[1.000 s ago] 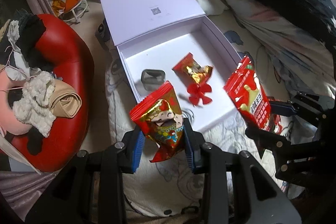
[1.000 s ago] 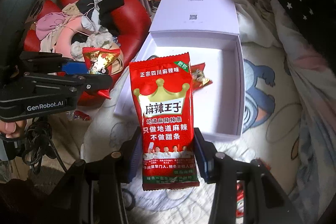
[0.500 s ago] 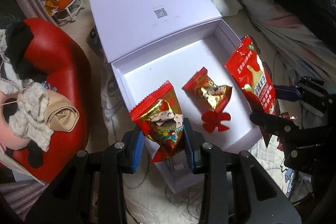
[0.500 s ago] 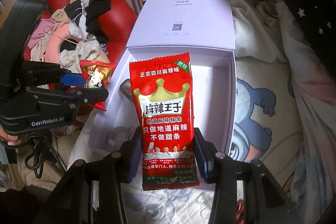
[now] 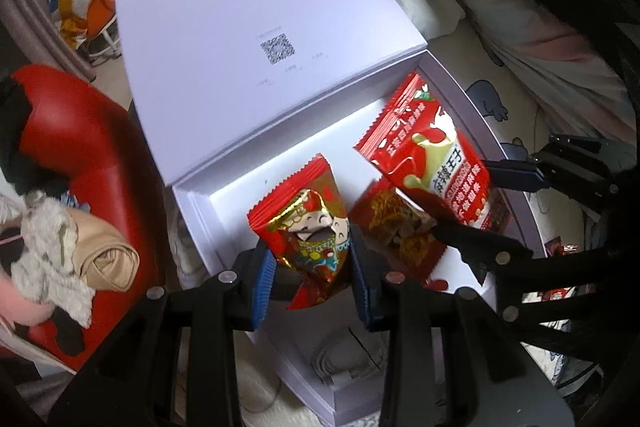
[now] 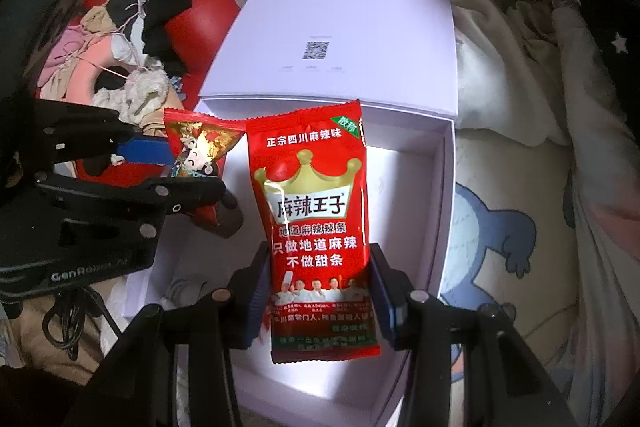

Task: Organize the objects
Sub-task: 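Lower both packets into the box and open both grippers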

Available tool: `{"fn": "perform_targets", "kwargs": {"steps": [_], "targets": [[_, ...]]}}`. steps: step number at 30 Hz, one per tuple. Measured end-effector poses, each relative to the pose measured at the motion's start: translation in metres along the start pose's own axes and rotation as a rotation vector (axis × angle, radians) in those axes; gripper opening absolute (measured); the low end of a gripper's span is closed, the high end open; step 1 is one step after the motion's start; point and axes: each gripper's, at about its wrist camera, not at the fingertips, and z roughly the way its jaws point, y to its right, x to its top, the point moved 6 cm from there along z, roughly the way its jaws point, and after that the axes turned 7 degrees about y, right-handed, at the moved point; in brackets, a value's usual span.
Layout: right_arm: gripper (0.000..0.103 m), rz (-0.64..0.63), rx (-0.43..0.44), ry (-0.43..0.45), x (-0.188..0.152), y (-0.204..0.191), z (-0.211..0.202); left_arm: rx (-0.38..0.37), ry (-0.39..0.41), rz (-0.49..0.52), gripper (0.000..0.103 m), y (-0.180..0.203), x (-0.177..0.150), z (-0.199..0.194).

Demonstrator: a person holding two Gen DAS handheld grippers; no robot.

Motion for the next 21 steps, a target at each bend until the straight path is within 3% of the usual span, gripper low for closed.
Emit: {"fn": "perform_targets", "kwargs": {"steps": [11,21], "targets": [[0.046,0.001,-0.039,-0.03,0.006,0.011,0.027,-0.009,-0.045,0.056,0.032,-0.002,0.009,0.026],[0.047,0.01,-0.082,-0.064,0.001,0.016,0.037,-0.015,-0.061,0.004,0.032,-0.012,0.008,0.034]]}}
